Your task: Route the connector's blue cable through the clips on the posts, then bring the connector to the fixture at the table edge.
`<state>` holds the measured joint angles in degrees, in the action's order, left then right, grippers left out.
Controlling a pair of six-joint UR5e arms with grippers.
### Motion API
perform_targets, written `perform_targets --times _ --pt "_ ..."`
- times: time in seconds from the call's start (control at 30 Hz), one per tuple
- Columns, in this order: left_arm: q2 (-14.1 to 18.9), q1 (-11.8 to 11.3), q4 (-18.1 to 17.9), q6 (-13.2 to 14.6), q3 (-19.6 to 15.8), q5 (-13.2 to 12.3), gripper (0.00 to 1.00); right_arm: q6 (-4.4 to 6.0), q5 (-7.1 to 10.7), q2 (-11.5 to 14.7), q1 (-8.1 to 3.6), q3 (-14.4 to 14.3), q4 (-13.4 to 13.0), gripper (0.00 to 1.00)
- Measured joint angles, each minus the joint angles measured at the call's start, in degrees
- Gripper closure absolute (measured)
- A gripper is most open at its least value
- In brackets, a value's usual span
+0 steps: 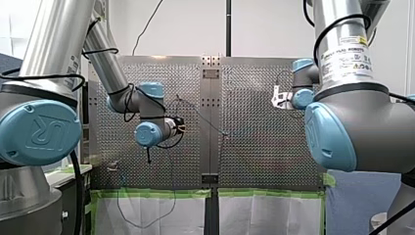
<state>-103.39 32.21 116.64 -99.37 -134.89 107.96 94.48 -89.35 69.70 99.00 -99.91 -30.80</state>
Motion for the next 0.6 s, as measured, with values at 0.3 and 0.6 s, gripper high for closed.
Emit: perform_targets --times 0.3,0.6 --pt "0.0 0.0 0.0 0.9 0.0 1.4 0.00 -2.30 0.03 4.3 -4.22 0.2 2.2 1.00" --pt "0.0 -0.2 0.3 2.2 0.0 2.3 0.00 -4.61 3.29 2.8 -8.44 2.1 5.0 1.00"
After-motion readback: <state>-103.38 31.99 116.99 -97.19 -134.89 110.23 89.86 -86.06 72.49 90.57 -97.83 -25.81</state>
